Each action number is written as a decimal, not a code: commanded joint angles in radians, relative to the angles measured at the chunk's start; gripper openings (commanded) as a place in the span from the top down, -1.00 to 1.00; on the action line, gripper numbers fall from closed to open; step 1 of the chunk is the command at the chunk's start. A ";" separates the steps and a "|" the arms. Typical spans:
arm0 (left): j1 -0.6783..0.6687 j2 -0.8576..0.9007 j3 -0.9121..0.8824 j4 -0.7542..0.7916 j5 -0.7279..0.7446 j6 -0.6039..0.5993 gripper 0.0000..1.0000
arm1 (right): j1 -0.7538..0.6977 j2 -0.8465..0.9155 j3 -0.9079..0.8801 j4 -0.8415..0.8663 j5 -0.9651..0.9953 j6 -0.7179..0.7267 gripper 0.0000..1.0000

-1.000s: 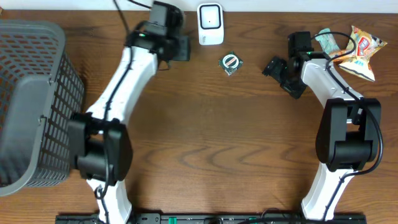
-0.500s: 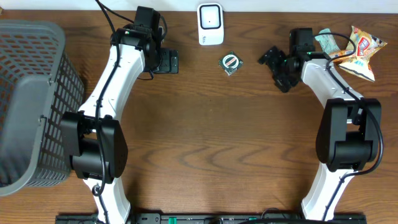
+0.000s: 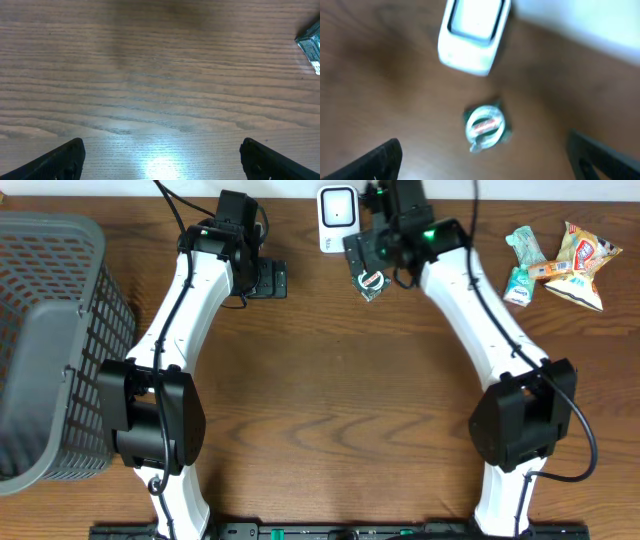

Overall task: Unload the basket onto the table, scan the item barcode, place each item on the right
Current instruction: 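Hold the tin up to the scanner face with the right gripper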

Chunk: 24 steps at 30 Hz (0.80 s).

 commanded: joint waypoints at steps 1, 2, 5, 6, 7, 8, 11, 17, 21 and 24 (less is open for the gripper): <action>0.001 0.010 0.000 -0.002 -0.016 -0.001 -0.96 | 0.012 0.012 -0.028 0.047 0.179 -0.241 -0.99; 0.001 0.010 0.000 -0.002 -0.016 -0.001 -0.96 | 0.004 0.016 -0.035 0.052 0.145 -0.195 -0.98; 0.001 0.010 0.000 -0.002 -0.016 -0.001 -0.96 | -0.036 0.051 -0.078 0.127 0.042 -0.088 -0.98; 0.001 0.010 0.000 -0.002 -0.016 -0.001 -0.96 | -0.050 0.073 -0.080 0.133 0.005 -0.089 -0.99; 0.001 0.010 0.000 -0.002 -0.016 -0.001 -0.96 | -0.056 0.084 -0.080 0.134 -0.025 -0.089 -0.99; 0.001 0.010 0.000 -0.002 -0.016 -0.001 -0.95 | -0.068 0.110 -0.080 0.134 -0.101 -0.098 -0.99; 0.001 0.010 0.000 -0.002 -0.016 -0.001 -0.96 | -0.081 0.167 -0.080 0.135 -0.246 -0.164 -0.99; 0.001 0.010 0.000 -0.002 -0.016 -0.001 -0.96 | -0.081 0.288 -0.080 0.167 -0.242 -0.198 -0.99; 0.001 0.010 0.000 -0.002 -0.016 -0.001 -0.96 | -0.081 0.325 -0.080 0.169 -0.169 -0.198 -0.95; 0.001 0.010 0.000 -0.002 -0.016 -0.001 -0.96 | -0.081 0.331 -0.080 0.158 -0.169 -0.198 -0.56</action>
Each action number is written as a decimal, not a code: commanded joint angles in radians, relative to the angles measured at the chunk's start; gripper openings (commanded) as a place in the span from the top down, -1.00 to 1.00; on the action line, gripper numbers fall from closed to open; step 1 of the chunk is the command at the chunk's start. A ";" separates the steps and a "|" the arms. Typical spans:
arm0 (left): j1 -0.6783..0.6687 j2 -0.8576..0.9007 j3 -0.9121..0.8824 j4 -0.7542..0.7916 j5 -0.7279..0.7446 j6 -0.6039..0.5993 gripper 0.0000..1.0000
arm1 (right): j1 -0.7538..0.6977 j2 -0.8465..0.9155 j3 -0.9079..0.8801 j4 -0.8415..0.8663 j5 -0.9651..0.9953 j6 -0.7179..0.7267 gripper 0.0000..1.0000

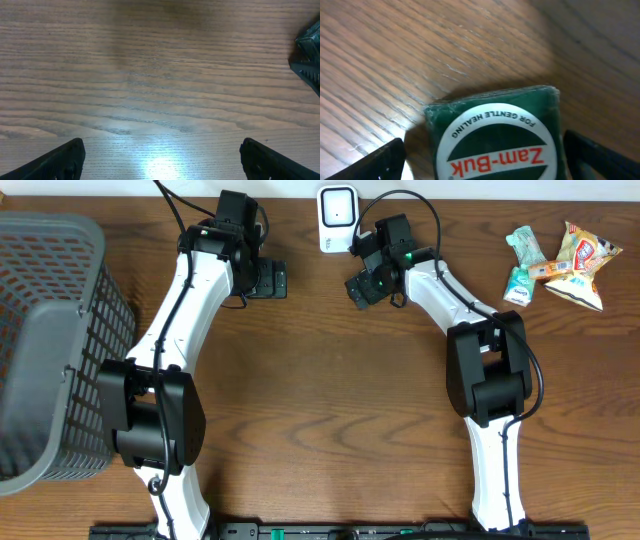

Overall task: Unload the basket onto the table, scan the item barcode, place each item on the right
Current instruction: 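Hold the tin up to the scanner face with the right gripper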

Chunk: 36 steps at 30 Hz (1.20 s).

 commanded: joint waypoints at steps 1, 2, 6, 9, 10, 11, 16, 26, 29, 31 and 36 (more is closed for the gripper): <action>0.001 0.010 0.000 -0.003 -0.016 -0.001 -0.96 | 0.003 0.014 -0.005 -0.006 0.022 -0.015 -0.43; 0.001 0.010 0.000 -0.003 -0.016 -0.001 -0.95 | 0.003 0.014 -0.005 -0.006 0.021 -0.010 -0.24; 0.001 0.010 0.000 -0.003 -0.016 -0.001 -0.95 | 0.005 0.013 -0.004 -0.013 0.018 0.071 0.01; 0.001 0.010 0.000 -0.003 -0.016 -0.001 -0.96 | 0.005 -0.004 -0.004 -0.024 0.006 0.178 -0.07; 0.001 0.010 0.000 -0.003 -0.016 -0.001 -0.95 | 0.003 -0.016 -0.004 -0.032 -0.007 0.221 -0.11; 0.001 0.010 0.000 -0.003 -0.016 -0.001 -0.96 | 0.002 -0.034 -0.004 -0.043 -0.037 0.257 -0.10; 0.001 0.010 0.000 -0.003 -0.016 -0.001 -0.96 | -0.008 -0.118 -0.004 -0.090 -0.238 0.343 0.00; 0.001 0.010 0.000 -0.003 -0.016 -0.001 -0.96 | -0.079 -0.190 -0.004 -0.131 -0.920 0.846 -0.08; 0.001 0.010 0.000 -0.003 -0.016 -0.001 -0.96 | -0.100 -0.190 -0.004 -0.126 -1.049 0.988 -0.08; 0.001 0.010 0.000 -0.003 -0.016 -0.001 -0.96 | -0.109 -0.190 -0.004 -0.127 -1.071 1.038 -0.08; 0.001 0.010 0.000 -0.003 -0.016 -0.001 -0.95 | -0.114 -0.190 -0.004 -0.127 -1.071 1.139 -0.09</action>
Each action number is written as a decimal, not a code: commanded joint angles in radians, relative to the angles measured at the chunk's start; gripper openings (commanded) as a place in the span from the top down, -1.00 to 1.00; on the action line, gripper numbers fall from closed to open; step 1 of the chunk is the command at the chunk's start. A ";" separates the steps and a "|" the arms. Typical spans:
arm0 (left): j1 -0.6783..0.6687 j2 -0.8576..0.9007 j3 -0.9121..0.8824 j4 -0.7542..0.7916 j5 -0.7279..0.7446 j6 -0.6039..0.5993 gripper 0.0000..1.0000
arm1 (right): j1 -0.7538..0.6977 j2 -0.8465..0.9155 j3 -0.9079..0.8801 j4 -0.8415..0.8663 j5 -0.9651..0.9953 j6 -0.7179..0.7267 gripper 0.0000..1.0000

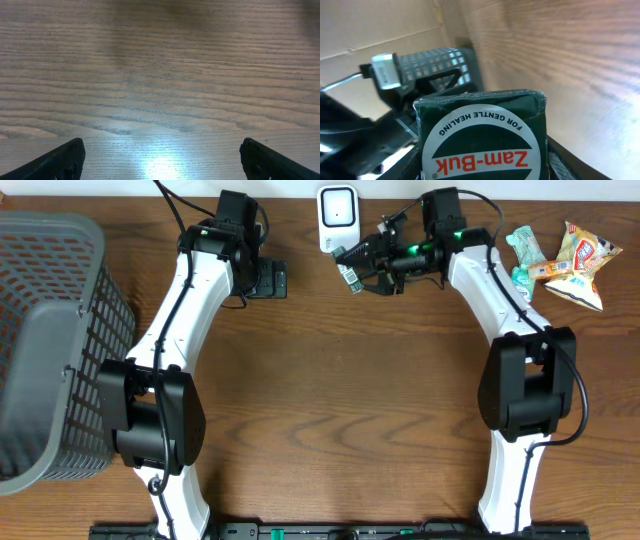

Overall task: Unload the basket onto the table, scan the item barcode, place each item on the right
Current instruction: 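Hold the tin up to the scanner face with the right gripper, then carry the tin right and place it beside the green packs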

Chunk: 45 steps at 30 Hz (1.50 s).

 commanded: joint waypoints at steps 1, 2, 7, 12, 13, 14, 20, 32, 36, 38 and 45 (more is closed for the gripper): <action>0.001 0.010 0.000 -0.003 -0.016 -0.001 -0.96 | 0.002 -0.018 -0.003 0.003 -0.081 0.151 -0.08; 0.001 0.010 0.000 -0.003 -0.016 -0.001 -0.95 | 0.002 -0.018 -0.003 0.003 -0.081 0.167 -0.08; 0.001 0.010 0.000 -0.003 -0.016 -0.001 -0.96 | 0.003 -0.018 -0.003 0.018 -0.080 0.193 -0.09; 0.001 0.010 0.000 -0.003 -0.016 -0.001 -0.96 | 0.005 -0.018 -0.003 0.056 -0.047 0.203 -0.09; 0.001 0.010 0.000 -0.003 -0.016 -0.001 -0.96 | 0.008 -0.018 -0.003 0.072 0.008 0.183 -0.06; 0.001 0.010 0.000 -0.003 -0.016 -0.001 -0.95 | 0.016 -0.018 -0.003 0.084 0.089 0.143 -0.04; 0.001 0.010 0.000 -0.003 -0.016 -0.001 -0.96 | 0.099 -0.018 -0.003 0.176 0.847 -0.131 -0.03; 0.001 0.010 0.000 -0.003 -0.016 -0.001 -0.96 | 0.188 0.050 -0.003 0.767 1.218 -0.378 -0.10; 0.001 0.010 0.000 -0.003 -0.016 -0.001 -0.95 | 0.188 0.148 -0.003 0.969 1.218 -0.380 -0.03; 0.001 0.010 0.000 -0.003 -0.016 -0.001 -0.95 | 0.188 0.194 -0.003 1.059 1.218 -0.386 -0.07; 0.001 0.010 0.000 -0.003 -0.016 -0.001 -0.96 | 0.188 0.266 -0.003 1.179 1.222 -0.411 -0.10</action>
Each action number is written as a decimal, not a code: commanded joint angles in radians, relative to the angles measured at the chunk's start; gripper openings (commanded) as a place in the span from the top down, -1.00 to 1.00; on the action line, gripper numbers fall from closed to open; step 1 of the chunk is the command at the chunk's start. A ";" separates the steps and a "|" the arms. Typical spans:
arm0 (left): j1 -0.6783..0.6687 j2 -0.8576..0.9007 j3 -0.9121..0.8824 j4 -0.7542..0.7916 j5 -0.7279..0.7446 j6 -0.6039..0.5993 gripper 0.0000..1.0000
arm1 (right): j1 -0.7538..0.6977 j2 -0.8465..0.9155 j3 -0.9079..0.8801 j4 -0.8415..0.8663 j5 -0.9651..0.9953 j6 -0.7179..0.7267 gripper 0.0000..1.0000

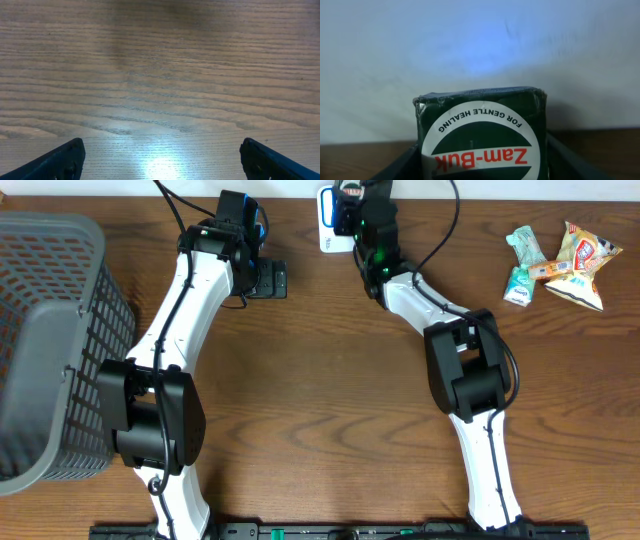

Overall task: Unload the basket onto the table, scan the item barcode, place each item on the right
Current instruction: 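Carry the tin right and place it beside the green packs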

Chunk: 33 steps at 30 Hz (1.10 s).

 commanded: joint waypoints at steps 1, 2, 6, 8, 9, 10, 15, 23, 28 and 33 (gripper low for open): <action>0.001 0.010 0.000 -0.002 -0.016 -0.001 -0.96 | 0.005 -0.002 0.006 0.025 0.017 -0.031 -0.10; 0.001 0.010 0.000 -0.002 -0.016 -0.001 -0.96 | 0.004 -0.007 0.006 0.050 0.018 -0.055 -0.10; 0.001 0.010 0.000 -0.002 -0.016 -0.001 -0.96 | -0.018 -0.043 0.006 0.048 0.017 -0.061 -0.14; 0.001 0.010 0.000 -0.002 -0.016 -0.001 -0.96 | -0.038 -0.076 0.006 0.011 0.017 -0.061 -0.16; 0.001 0.010 0.000 -0.002 -0.016 -0.001 -0.96 | -0.054 -0.106 0.006 -0.030 0.017 -0.062 -0.17; 0.001 0.010 0.000 -0.002 -0.016 -0.001 -0.96 | -0.064 -0.123 0.006 -0.056 0.017 -0.062 -0.18; 0.001 0.010 0.000 -0.002 -0.016 -0.001 -0.96 | -0.187 -0.259 0.006 -0.348 0.018 -0.093 -0.18; 0.001 0.010 0.000 -0.002 -0.016 -0.001 -0.96 | -0.436 -0.307 0.006 -0.739 0.107 -0.293 -0.81; 0.001 0.010 0.000 -0.002 -0.016 -0.001 -0.96 | -0.523 -0.309 0.006 -0.846 0.107 -0.310 -0.99; 0.001 0.010 0.000 -0.002 -0.016 -0.001 -0.95 | -0.562 -0.371 0.006 -0.921 0.107 -0.309 -0.99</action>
